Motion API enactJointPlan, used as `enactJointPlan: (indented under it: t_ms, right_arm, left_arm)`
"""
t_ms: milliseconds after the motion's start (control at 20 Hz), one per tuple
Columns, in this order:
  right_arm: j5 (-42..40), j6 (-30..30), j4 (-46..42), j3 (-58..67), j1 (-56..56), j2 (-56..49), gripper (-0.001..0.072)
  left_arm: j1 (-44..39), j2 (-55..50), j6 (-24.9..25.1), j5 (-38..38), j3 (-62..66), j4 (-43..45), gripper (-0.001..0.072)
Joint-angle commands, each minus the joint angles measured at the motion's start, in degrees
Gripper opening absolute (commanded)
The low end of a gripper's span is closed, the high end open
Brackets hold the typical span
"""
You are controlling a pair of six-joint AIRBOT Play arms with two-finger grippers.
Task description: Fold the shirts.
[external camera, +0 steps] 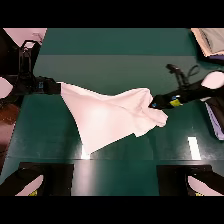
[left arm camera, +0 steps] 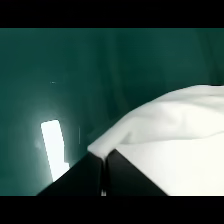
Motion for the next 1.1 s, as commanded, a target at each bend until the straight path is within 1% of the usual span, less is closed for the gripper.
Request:
enactJointPlan:
  t_ms: [0,50,150,250,300,400,600,750,800,850,900,950,1050]
  right_arm:
    - [-5.4,-0.3,-0.1,-3.7,-6.4,7.6,0.0474]
    - [-5.3,-0.3,-0.1,-4.4,-9.0,8.2,0.0473]
    - [-3.1,-0.9,0.0,-5.8,-14.3,7.3,0.0446]
    - [-1.3,-5.2,0.0,-6.2,-17.4,3.9,0.0446]
    - [-1.2,-6.3,0.4,-6.1,-18.0,1.7,0.0446]
    - [-1.2,-8.0,0.8,-6.1,-17.9,-3.3,0.0446]
    - [-0.6,-11.4,6.5,-6.1,-15.5,-11.4,0.0446]
    - [-0.7,-12.9,6.4,-6.1,-12.8,-13.6,0.0445]
    - [-1.0,-13.2,6.4,-6.1,-12.2,-13.5,0.0434]
    - [-1.4,-13.4,6.2,-6.1,-11.8,-13.0,0.0332]
    - [-2.0,-13.6,6.1,-6.1,-11.9,-12.2,0.0167]
    - [-2.6,-13.8,6.1,-6.1,-12.0,-11.3,0.0020]
    - [-5.0,-13.8,5.9,-6.0,-13.5,-7.6,0.0021]
  left_arm:
    - [0.0,0.0,-0.1,-1.9,0.7,1.7,0.0021]
    - [0.0,0.0,-0.1,-2.0,0.7,1.1,0.0021]
    - [0.0,0.0,-0.1,-2.0,0.7,-0.1,0.0021]
    - [0.0,0.0,-0.1,-2.0,0.7,-1.6,0.0021]
    - [0.0,0.0,-0.1,-2.0,0.7,-2.3,0.0021]
    - [0.0,0.0,-0.1,-2.1,0.7,-3.2,0.0021]
    - [0.0,0.0,-0.1,-2.4,0.7,-3.8,0.0021]
    - [0.0,0.0,-0.1,-2.4,0.7,-3.8,0.0021]
    - [0.0,0.0,-0.1,-2.4,0.7,-3.8,0.0021]
    - [0.0,0.0,-0.1,-2.4,0.7,-3.8,0.0021]
    - [0.0,0.0,-0.1,-2.4,0.7,-3.8,0.0022]
    - [0.0,0.0,-0.1,-2.4,0.7,-3.8,0.0021]
    - [0.0,0.0,-0.2,-2.6,0.7,-3.8,0.0021]
